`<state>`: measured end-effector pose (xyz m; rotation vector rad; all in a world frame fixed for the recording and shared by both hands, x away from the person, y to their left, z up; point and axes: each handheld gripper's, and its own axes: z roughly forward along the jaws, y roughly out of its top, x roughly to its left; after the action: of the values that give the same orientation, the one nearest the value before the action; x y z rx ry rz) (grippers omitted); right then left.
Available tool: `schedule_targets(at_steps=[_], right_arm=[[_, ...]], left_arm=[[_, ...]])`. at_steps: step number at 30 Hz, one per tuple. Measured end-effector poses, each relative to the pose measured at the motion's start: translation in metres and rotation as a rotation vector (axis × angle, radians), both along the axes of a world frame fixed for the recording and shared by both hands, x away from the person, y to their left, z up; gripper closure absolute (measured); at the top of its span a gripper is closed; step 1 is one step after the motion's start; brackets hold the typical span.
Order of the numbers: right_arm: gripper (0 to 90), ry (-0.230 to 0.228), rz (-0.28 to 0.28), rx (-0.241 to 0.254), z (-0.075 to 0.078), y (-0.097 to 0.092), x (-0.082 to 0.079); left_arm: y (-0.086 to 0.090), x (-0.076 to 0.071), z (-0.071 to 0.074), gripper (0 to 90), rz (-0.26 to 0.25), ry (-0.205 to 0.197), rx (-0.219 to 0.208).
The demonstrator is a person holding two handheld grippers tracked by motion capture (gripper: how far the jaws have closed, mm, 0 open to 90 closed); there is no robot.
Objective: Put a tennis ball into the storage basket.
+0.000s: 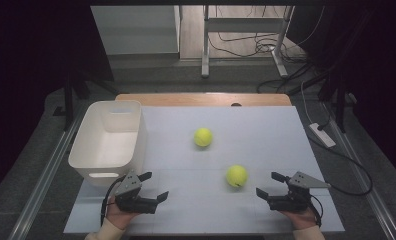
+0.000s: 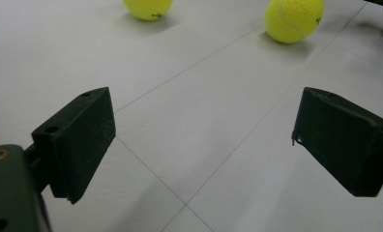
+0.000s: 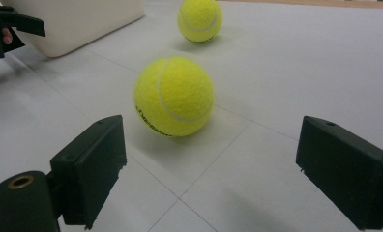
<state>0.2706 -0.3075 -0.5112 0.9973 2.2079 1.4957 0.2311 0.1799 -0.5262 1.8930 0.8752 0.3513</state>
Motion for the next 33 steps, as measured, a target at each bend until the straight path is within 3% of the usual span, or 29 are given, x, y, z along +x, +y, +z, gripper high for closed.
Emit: schedule_targets(at_steps=[27,33], right_arm=[[10.9,0.002,0.004,-0.007,0.001,0.001,-0.001],[11.0,0.004,0.001,-0.003,0.001,0.0,0.0]], left_arm=[[-0.008,0.001,0.007,9.5,-0.008,-0.002,-0.004],[-0.012,0.006,0.007,9.5,-0.003,0.02,0.003]])
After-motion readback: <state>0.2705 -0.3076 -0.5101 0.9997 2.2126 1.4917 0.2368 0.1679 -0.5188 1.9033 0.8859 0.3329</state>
